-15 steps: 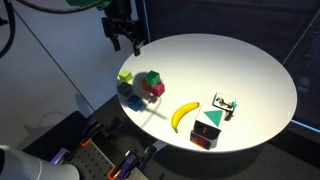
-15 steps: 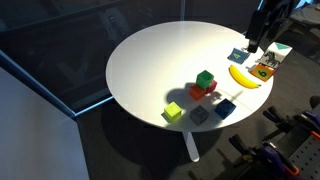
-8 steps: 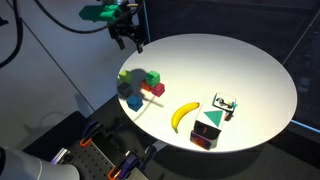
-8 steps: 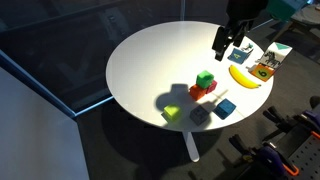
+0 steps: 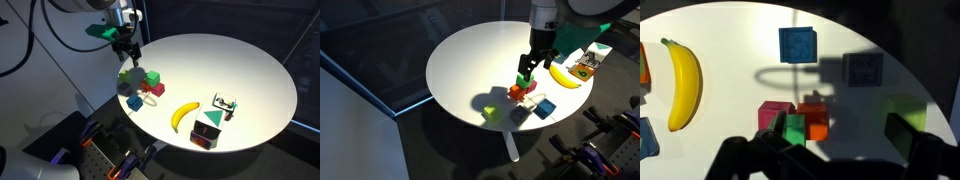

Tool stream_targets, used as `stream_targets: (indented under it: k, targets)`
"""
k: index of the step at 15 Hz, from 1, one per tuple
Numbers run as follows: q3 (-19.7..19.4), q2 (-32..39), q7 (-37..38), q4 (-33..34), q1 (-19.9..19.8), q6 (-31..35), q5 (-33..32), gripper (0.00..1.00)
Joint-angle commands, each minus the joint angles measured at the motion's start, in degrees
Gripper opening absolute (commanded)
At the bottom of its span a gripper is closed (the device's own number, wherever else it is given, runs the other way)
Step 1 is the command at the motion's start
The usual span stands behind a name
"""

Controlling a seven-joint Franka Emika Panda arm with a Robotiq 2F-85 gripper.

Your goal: Put the yellow block onto the blue block

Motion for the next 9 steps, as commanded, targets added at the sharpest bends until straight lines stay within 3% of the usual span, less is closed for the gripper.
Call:
stream_targets:
  k: [1,9]
  targets:
    - [0.5,2.6,1.8,1.5,1.4,-0.9,-0.5,1.00]
    - [0.9,4.7,-3.1,1.0,3.6,-0.8,-3.2,1.00]
